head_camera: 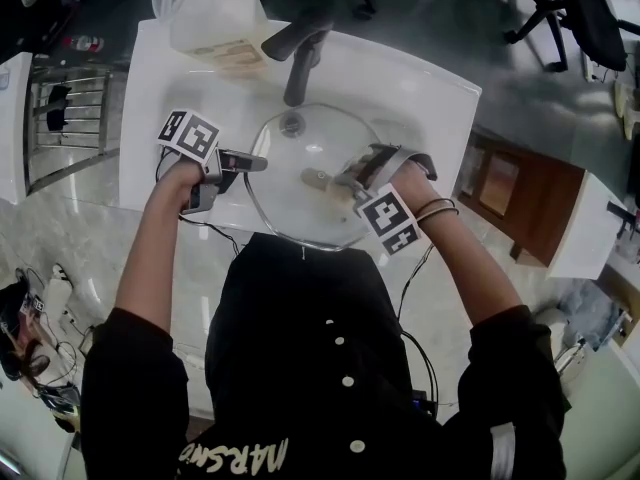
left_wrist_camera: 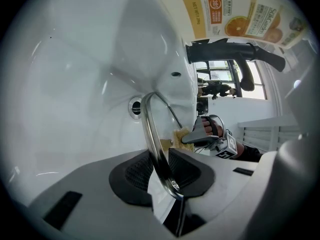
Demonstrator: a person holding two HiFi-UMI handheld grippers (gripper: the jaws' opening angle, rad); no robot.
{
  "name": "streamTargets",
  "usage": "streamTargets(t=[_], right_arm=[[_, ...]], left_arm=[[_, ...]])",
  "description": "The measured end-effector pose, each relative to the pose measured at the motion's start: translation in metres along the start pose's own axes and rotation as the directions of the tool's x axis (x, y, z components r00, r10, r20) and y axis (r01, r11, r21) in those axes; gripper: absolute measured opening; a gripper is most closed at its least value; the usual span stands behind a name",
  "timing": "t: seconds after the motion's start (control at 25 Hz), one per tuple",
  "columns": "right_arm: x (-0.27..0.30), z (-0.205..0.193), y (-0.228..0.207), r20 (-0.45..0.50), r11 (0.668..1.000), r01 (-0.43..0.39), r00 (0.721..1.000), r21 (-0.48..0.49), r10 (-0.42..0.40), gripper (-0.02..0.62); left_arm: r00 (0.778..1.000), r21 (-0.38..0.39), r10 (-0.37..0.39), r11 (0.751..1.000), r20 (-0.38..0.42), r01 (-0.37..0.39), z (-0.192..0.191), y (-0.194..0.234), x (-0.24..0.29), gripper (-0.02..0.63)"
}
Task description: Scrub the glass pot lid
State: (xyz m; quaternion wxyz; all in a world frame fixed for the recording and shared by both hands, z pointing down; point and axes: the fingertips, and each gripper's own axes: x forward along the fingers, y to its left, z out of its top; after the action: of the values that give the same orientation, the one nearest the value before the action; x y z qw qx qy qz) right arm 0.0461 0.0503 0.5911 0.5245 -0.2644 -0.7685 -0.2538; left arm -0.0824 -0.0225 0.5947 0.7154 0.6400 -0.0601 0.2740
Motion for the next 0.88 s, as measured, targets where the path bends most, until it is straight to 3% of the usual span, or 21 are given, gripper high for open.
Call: streamTargets(t=[0.52, 0.8, 0.88], right_arm=[[-0.023, -0.015, 0.051, -0.041, 0.976, -0.216, 0.975, 0.002, 0.216, 0.141], [-0.029, -0.015, 0.062, -0.062, 0.966, -0.256, 0.965, -0.019, 0.255, 0.141], [-0.029, -0.015, 0.056, -0.060, 0.974, -0.225, 0.973, -0.023, 0.223, 0.141]], left_arm=[[1.000, -0.003, 0.012, 1.000, -0.005, -0.012, -0.001, 0.001, 0.000, 0.114], [1.000, -0.006, 0.012, 1.000, -0.005, -0.012, -0.001, 0.001, 0.001, 0.112], [1.000, -0.013, 0.011, 1.000, -0.004, -0.011, -0.001, 0.001, 0.000, 0.112]])
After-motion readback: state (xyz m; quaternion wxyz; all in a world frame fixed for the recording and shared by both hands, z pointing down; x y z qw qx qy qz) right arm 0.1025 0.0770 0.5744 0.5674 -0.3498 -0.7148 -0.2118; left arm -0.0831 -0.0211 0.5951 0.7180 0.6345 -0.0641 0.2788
